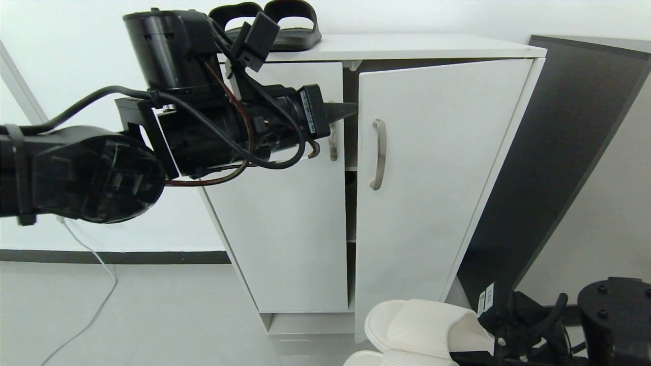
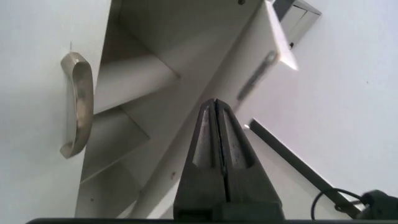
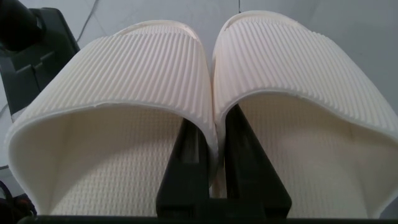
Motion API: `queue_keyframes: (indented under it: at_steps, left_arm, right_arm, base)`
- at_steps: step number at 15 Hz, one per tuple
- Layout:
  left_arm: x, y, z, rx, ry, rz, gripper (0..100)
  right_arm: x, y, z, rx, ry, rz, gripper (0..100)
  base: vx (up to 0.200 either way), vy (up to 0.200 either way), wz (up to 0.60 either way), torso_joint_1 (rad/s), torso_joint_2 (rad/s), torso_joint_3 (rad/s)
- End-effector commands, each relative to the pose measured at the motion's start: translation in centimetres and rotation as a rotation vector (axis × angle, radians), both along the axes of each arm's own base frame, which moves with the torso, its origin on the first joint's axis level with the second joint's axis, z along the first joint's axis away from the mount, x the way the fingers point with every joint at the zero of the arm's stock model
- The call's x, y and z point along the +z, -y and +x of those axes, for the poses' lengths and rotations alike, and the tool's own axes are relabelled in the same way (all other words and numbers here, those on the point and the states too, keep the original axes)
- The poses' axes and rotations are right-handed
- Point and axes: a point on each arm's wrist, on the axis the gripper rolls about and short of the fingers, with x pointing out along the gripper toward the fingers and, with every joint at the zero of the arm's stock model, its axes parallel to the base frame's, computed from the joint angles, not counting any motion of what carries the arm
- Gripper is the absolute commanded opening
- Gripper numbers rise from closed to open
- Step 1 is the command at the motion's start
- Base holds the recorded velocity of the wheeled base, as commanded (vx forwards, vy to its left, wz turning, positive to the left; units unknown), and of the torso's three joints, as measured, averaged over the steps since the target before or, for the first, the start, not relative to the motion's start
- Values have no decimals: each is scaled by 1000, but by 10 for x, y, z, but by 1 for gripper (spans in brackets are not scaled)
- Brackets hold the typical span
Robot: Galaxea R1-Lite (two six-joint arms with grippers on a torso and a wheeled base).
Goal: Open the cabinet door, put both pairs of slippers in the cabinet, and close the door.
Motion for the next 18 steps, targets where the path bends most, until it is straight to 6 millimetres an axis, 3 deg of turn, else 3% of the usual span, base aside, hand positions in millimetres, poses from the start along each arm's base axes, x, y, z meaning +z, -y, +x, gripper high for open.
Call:
queue_keyframes:
  at_steps: [1, 7, 16, 18]
  left_arm:
    - [-8, 8, 13, 1, -18, 11, 0]
    - [-12, 15, 24, -1, -18, 11, 0]
    - [-12, 16, 22, -5, -21, 14, 0]
    - [-12, 17, 21, -10, -18, 15, 0]
  right_arm:
    - [-1, -1, 0, 1, -3, -3, 0]
    - [-1, -1, -1, 8, 0, -8, 0]
    - [-7, -5, -9, 54, -10, -33, 0]
    - [-7, -6, -11, 65, -8, -32, 0]
  base:
    - [0, 0, 0, 0, 0, 0]
    - [0, 0, 0, 0, 0, 0]
    - [0, 0, 0, 0, 0, 0]
    - [-200, 0, 0, 7, 5, 2]
